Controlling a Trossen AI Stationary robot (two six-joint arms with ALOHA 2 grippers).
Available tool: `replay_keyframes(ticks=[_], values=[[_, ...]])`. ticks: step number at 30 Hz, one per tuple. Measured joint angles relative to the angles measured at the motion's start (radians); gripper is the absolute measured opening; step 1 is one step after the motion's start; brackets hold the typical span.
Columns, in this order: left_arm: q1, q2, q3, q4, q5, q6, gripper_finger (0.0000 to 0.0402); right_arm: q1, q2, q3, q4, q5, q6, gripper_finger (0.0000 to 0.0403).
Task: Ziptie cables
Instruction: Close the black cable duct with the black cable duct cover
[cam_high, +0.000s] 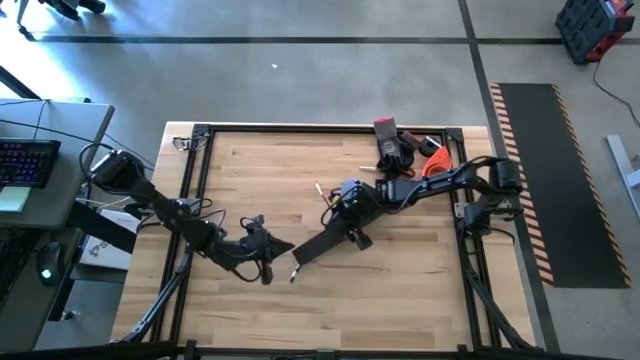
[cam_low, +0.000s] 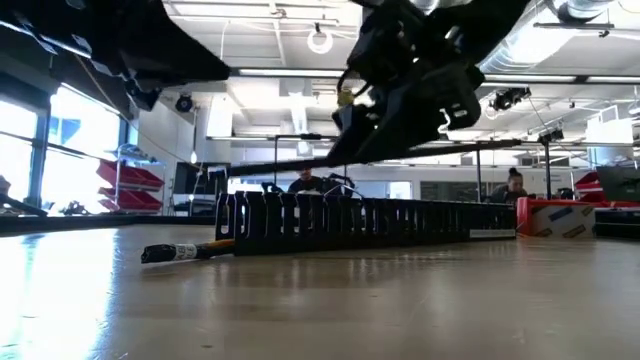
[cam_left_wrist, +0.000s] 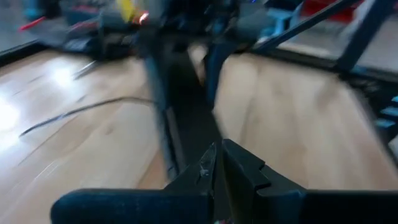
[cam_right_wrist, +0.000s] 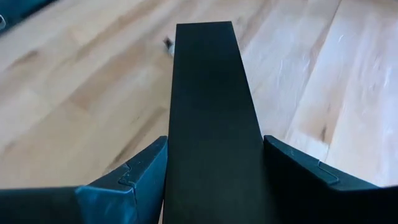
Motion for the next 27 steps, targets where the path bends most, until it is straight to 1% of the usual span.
replay_keyframes(ticks=[2, 5, 8, 14, 17, 27], values=[[0.016, 0.014, -0.038, 0.120, 0.029, 0.046, 0.0000, -0.010, 0.023, 0.013, -0.018, -0.002, 0.001, 0.0217], [0.027, 0.046, -0.066, 0.186, 0.033, 0.071, 0.0000, -0.022, 0.037, 0.024, -0.026, -0.003, 0.008, 0.0217], [0.035, 0.073, -0.066, 0.199, 0.031, 0.071, 0.0000, -0.031, 0.037, 0.024, -0.041, -0.004, 0.009, 0.0217], [0.037, 0.140, -0.066, 0.263, 0.030, 0.064, 0.0000, -0.032, 0.033, 0.038, -0.076, -0.042, 0.044, 0.0217], [0.037, 0.165, -0.067, 0.262, 0.033, 0.045, 0.0000, -0.033, 0.031, 0.050, -0.099, -0.047, 0.045, 0.0217], [0.037, 0.188, -0.066, 0.289, 0.026, 0.039, 0.0000, -0.039, 0.037, 0.050, -0.133, -0.040, 0.055, 0.0217]])
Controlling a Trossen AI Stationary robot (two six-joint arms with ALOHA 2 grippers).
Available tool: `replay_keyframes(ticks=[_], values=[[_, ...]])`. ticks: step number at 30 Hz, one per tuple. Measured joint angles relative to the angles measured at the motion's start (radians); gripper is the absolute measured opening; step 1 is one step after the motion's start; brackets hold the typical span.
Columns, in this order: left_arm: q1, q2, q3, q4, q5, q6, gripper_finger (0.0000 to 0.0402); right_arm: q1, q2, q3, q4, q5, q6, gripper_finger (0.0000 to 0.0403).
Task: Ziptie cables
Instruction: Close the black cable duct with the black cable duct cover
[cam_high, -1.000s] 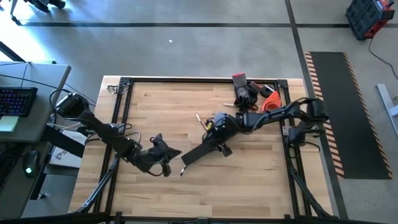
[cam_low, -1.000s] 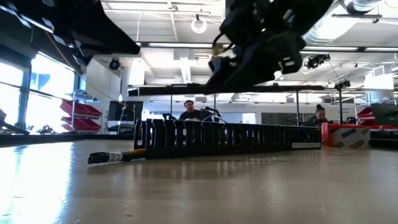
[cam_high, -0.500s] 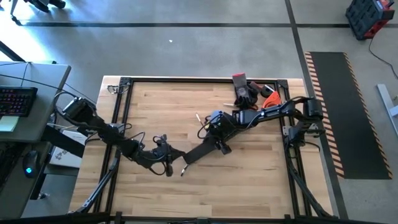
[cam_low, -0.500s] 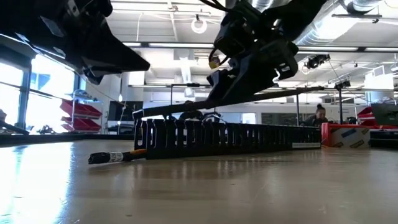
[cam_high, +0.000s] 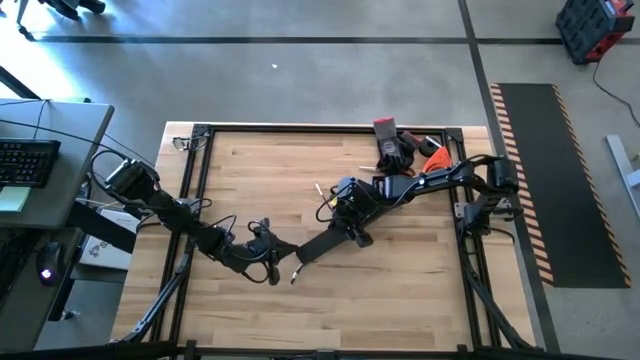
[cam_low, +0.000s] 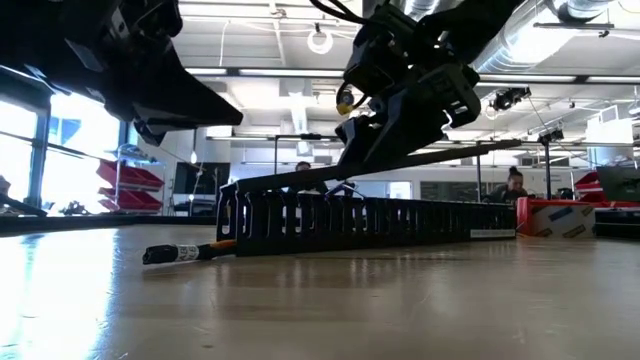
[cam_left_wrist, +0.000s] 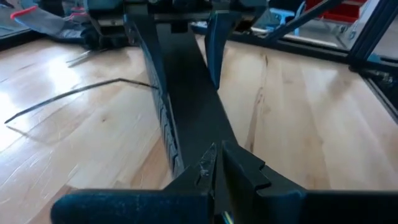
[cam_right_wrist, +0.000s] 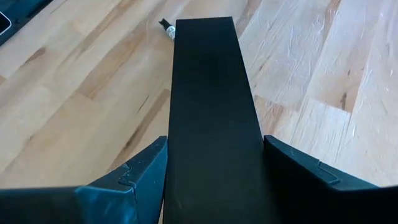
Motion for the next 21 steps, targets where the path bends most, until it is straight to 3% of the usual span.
replay_keyframes(ticks=[10, 17, 21], values=[[0.001, 0.012, 0.036, 0.021, 0.037, 0.049, 0.0000, 0.000, 0.000, 0.000, 0.001, 0.002, 0.001, 0.0217], [0.053, 0.124, 0.120, 0.018, 0.137, 0.085, 0.0000, 0.000, 0.000, 0.000, 0.001, 0.003, 0.001, 0.0217], [0.086, 0.171, 0.130, 0.019, 0.140, 0.057, 0.0000, 0.000, 0.000, 0.000, -0.003, 0.003, 0.001, 0.0217]])
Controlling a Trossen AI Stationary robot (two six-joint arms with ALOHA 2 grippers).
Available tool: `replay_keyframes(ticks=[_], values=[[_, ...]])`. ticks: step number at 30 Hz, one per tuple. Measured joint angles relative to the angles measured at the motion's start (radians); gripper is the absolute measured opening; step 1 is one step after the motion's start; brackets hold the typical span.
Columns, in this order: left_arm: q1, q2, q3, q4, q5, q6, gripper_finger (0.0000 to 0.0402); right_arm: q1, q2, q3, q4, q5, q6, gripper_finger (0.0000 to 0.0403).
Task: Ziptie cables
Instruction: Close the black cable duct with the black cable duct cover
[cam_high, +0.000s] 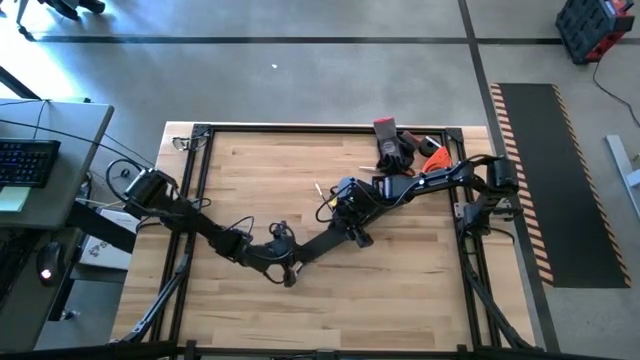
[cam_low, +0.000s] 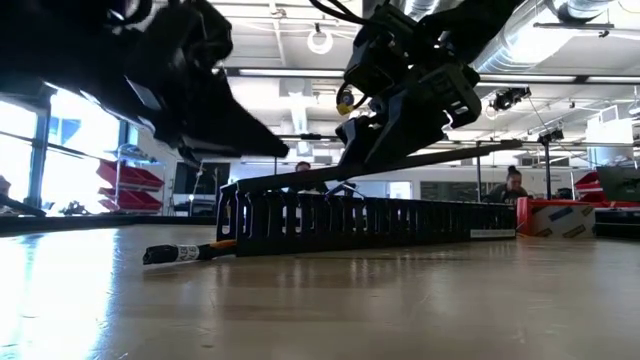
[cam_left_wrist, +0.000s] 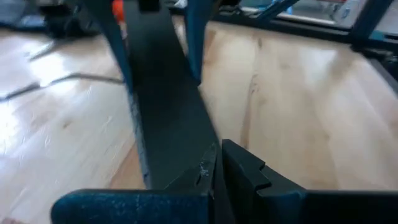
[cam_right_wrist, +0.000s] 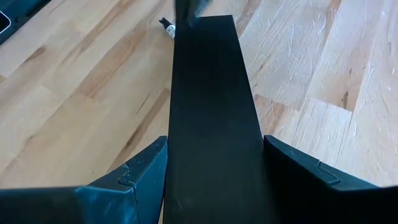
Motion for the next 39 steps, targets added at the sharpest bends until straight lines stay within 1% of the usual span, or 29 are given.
replay_keyframes(ticks=[3, 6, 9, 14, 18, 27, 31, 35, 39], values=[[0.021, 0.026, 0.000, -0.002, 0.011, -0.033, 0.0000, 0.001, 0.000, 0.000, -0.003, 0.000, -0.002, 0.0217], [0.040, 0.050, 0.000, 0.003, 0.060, -0.061, 0.0000, 0.001, 0.000, 0.000, -0.006, 0.001, -0.003, 0.0217], [0.053, 0.070, 0.001, 0.013, 0.083, -0.092, 0.0000, 0.001, 0.002, -0.001, -0.012, 0.005, -0.004, 0.0217], [0.059, 0.088, 0.003, 0.012, 0.089, -0.102, 0.0000, 0.001, 0.002, -0.025, -0.003, 0.008, -0.004, 0.0217], [0.059, 0.092, 0.003, 0.009, 0.091, -0.105, 0.0000, 0.002, 0.002, -0.046, 0.005, 0.034, -0.012, 0.0217], [0.059, 0.085, 0.000, 0.011, 0.090, -0.121, 0.0000, 0.002, 0.010, -0.047, 0.010, 0.040, -0.013, 0.0217], [0.070, 0.068, -0.003, 0.038, 0.089, -0.111, 0.0000, 0.003, 0.033, -0.046, 0.026, 0.039, -0.014, 0.0217], [0.096, 0.060, 0.010, 0.105, 0.145, -0.046, 0.0000, 0.005, 0.043, -0.045, 0.038, 0.040, -0.015, 0.0217], [0.143, 0.061, 0.034, 0.103, 0.185, -0.020, 0.0000, 0.005, 0.043, -0.045, 0.047, 0.043, -0.020, 0.0217]])
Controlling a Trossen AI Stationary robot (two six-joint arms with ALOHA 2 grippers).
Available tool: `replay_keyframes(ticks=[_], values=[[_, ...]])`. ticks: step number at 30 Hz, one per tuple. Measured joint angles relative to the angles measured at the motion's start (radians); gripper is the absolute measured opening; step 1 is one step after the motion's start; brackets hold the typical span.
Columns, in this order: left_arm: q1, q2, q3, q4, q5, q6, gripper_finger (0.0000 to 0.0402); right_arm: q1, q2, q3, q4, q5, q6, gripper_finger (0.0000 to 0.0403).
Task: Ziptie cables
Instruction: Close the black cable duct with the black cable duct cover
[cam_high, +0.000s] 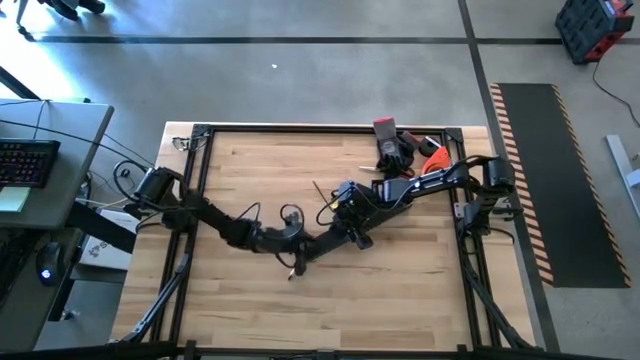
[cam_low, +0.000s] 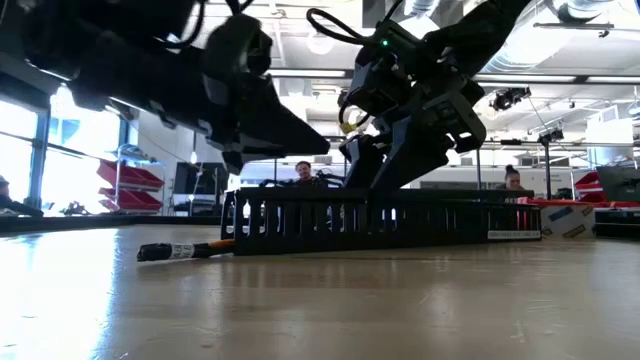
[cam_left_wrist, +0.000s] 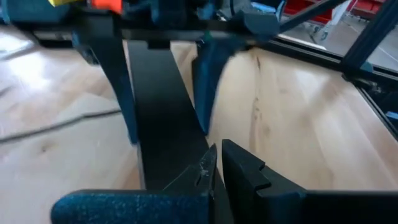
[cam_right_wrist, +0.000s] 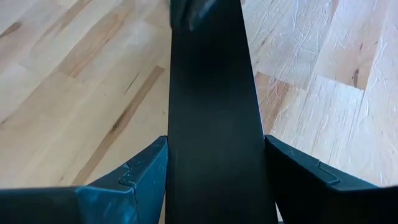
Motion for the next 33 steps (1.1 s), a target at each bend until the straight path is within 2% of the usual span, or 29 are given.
replay_keyframes(ticks=[9, 22, 33], values=[[0.063, 0.002, 0.007, -0.049, 0.076, -0.026, 0.0000, 0.000, 0.001, -0.001, -0.002, 0.004, -0.005, 0.0217], [0.069, 0.084, 0.010, -0.028, 0.074, -0.079, 0.0000, 0.001, 0.004, -0.002, -0.001, 0.011, -0.001, 0.0217], [0.072, 0.086, 0.011, -0.069, 0.077, -0.084, 0.0000, 0.018, 0.003, -0.002, -0.003, 0.031, -0.001, 0.0217]])
